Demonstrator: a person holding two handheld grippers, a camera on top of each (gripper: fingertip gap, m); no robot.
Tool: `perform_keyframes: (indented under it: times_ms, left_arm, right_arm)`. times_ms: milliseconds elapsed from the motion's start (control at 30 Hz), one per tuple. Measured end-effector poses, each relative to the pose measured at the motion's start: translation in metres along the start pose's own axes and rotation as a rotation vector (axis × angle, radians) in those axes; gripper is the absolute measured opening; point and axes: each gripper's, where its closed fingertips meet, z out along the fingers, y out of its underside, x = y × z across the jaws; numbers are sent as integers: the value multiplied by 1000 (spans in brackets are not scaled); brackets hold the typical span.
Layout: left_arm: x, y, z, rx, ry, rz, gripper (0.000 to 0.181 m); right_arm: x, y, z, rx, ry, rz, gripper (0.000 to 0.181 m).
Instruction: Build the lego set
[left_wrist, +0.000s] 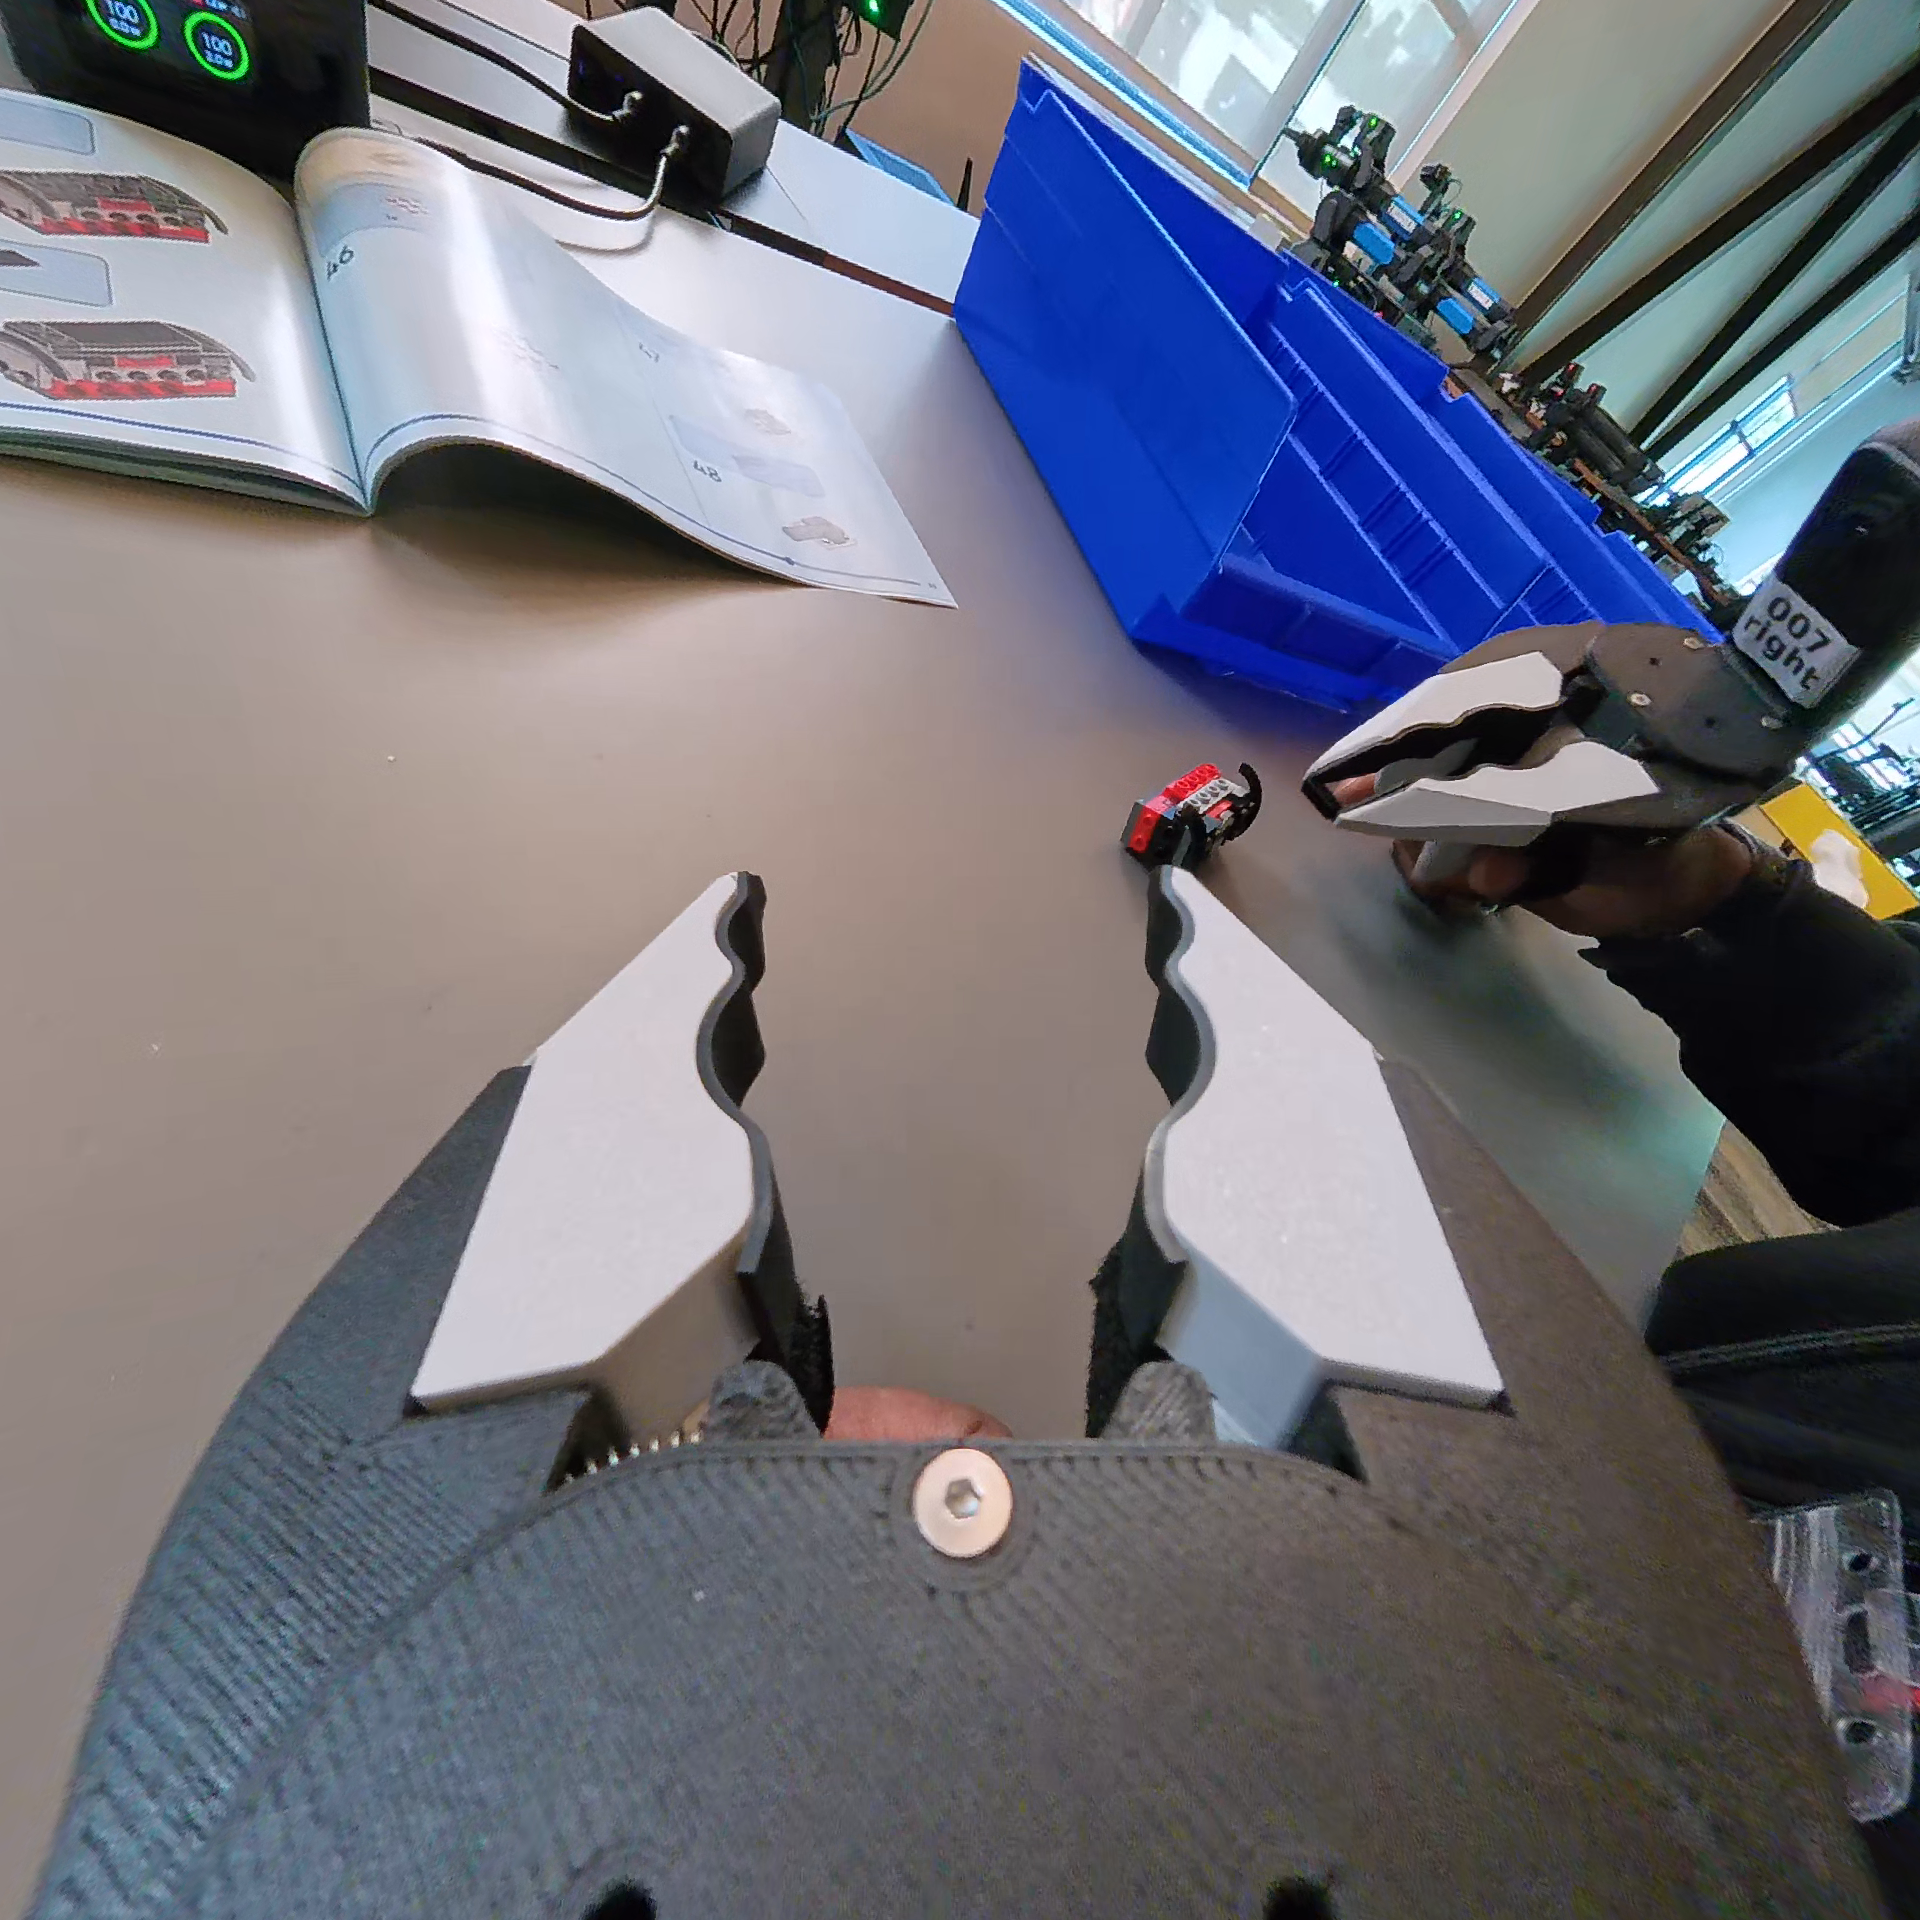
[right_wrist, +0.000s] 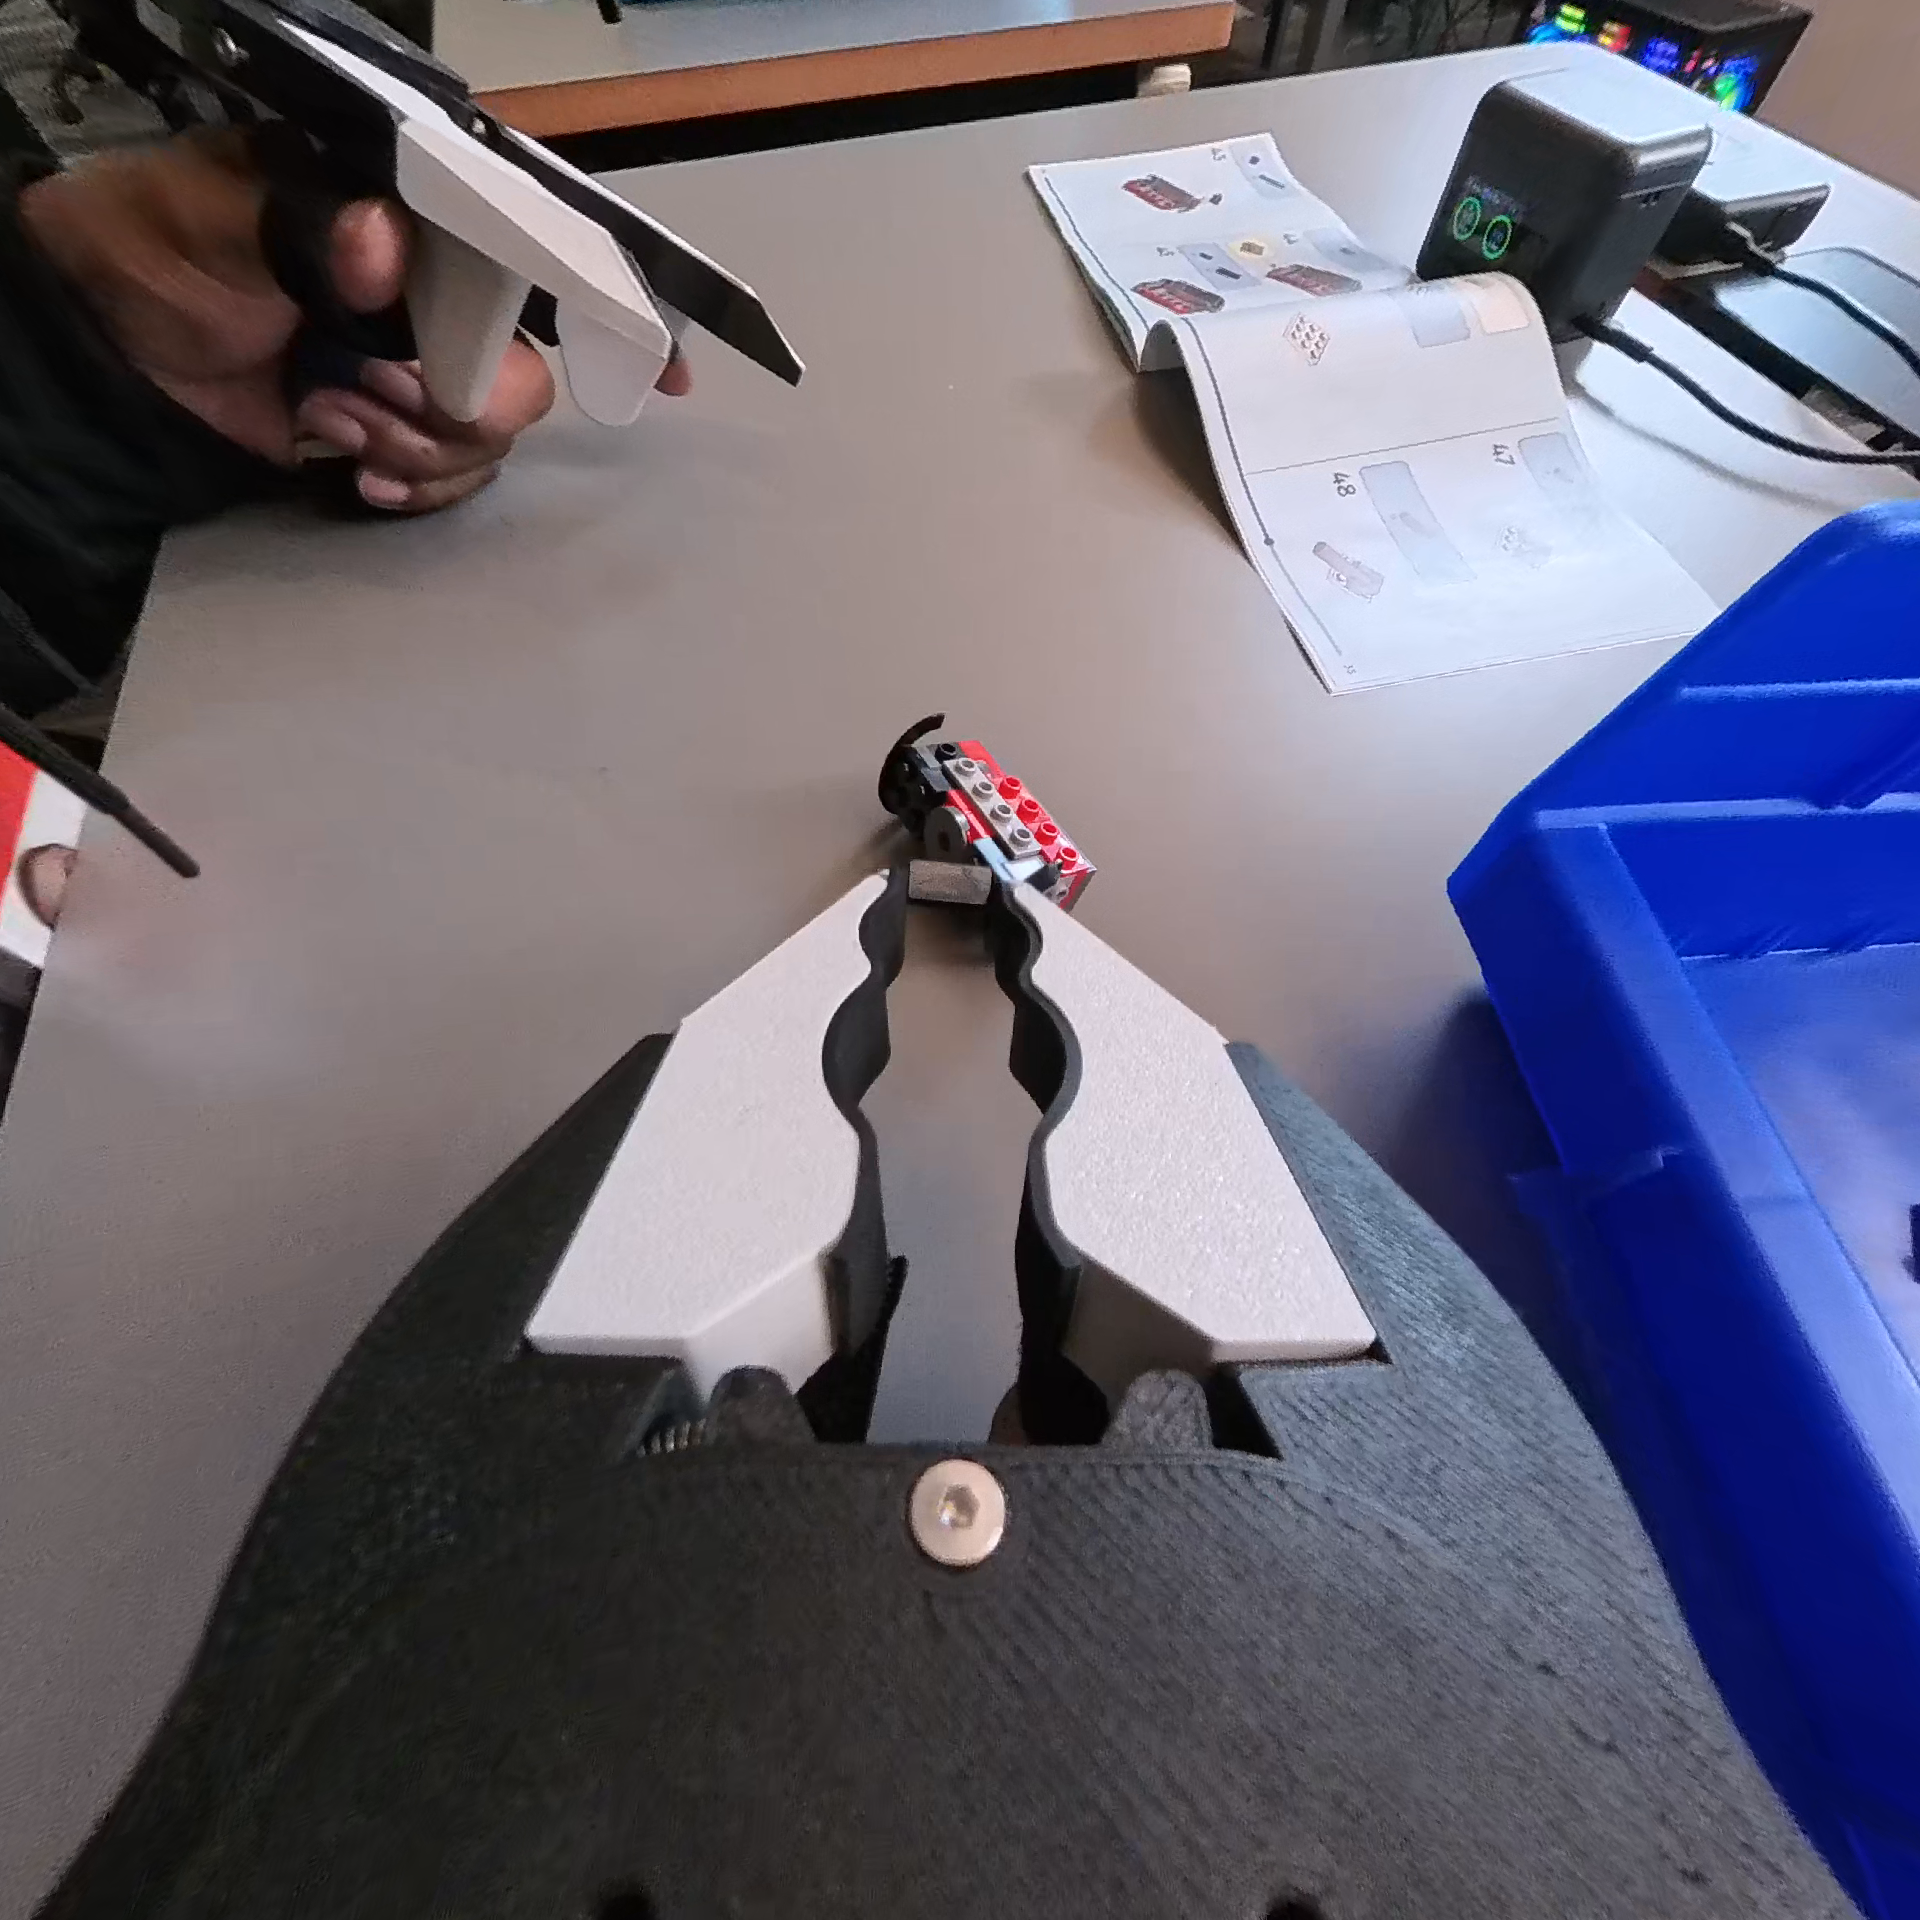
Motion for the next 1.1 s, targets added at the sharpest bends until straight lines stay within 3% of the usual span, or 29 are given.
perform_keyframes:
  times_ms: [267, 433, 633, 800, 933, 1100]
  left_arm:
    - [0, 0, 0, 0, 1, -4, 75]
    - [-1, 0, 0, -2, 1, -5, 75]
    - [-2, 2, 2, -16, -11, 2, 75]
    - [-3, 6, 5, -42, -37, 24, 75]
    - [-4, 8, 6, -56, -57, 39, 75]
    - [-6, 9, 8, -68, -76, 47, 75]
  right_arm:
    - [4, 8, 5, -59, 8, 36, 16]
    - [16, 31, 15, -217, 68, 139, 16]
    - [27, 38, 15, -268, 179, 121, 17]
    - [28, 40, 10, -272, 211, 111, 33]
    - [22, 31, -8, -215, 218, 101, 35]
    - [20, 2, -52, -139, 252, 80, 35]
